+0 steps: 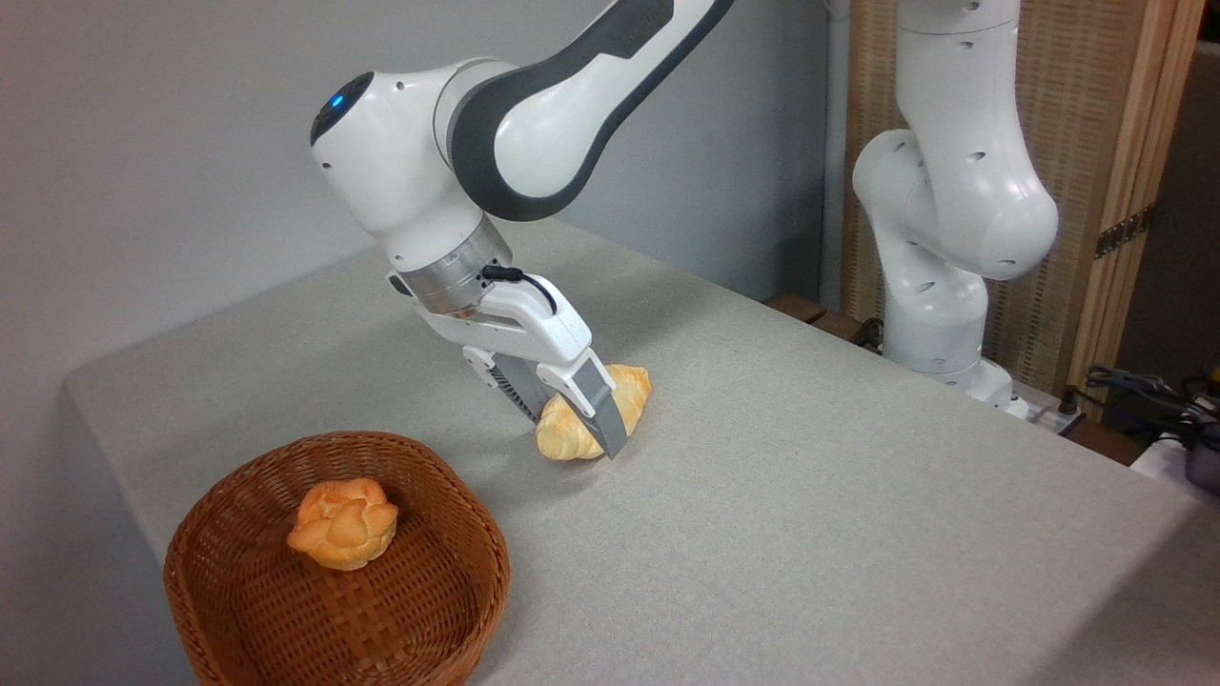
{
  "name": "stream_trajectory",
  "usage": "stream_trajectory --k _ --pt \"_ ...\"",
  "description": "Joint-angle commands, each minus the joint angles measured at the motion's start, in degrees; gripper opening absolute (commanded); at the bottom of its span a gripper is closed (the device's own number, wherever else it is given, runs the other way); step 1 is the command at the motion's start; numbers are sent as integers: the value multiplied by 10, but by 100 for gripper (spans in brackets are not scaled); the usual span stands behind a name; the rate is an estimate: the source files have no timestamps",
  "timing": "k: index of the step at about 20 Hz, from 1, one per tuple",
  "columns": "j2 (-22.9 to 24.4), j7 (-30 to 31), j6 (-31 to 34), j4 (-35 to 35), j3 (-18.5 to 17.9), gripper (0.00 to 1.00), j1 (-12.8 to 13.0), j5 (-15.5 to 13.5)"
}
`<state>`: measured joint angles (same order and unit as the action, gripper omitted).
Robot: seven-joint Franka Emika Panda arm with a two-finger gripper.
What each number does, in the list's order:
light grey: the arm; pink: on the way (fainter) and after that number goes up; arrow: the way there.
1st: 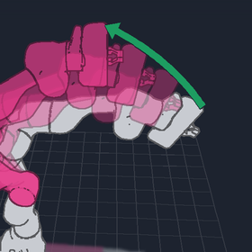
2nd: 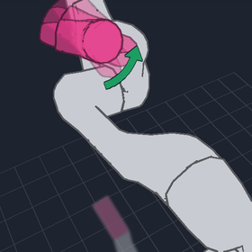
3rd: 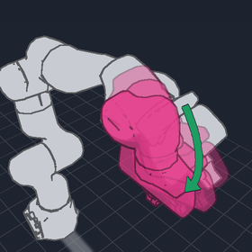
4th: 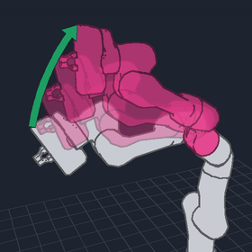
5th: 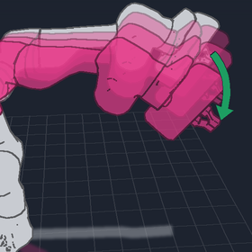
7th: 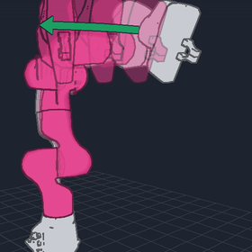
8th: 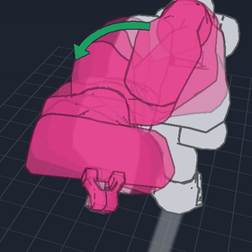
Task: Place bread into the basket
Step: 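Lower the gripper onto the golden bread roll and close on it, then lift the gripped bread roll up off the table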
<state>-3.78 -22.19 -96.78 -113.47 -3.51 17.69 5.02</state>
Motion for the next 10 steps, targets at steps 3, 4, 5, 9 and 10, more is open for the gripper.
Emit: stream_trajectory --k 3,4,5,9,10 --pt "7 -29 16 -3 -1 66 5 9" --pt "6 -35 16 -3 3 50 5 8" --pt "7 -36 16 -3 3 40 5 9" --pt "7 -42 16 -2 3 33 5 8" --pt "7 -43 16 -2 3 33 5 8"
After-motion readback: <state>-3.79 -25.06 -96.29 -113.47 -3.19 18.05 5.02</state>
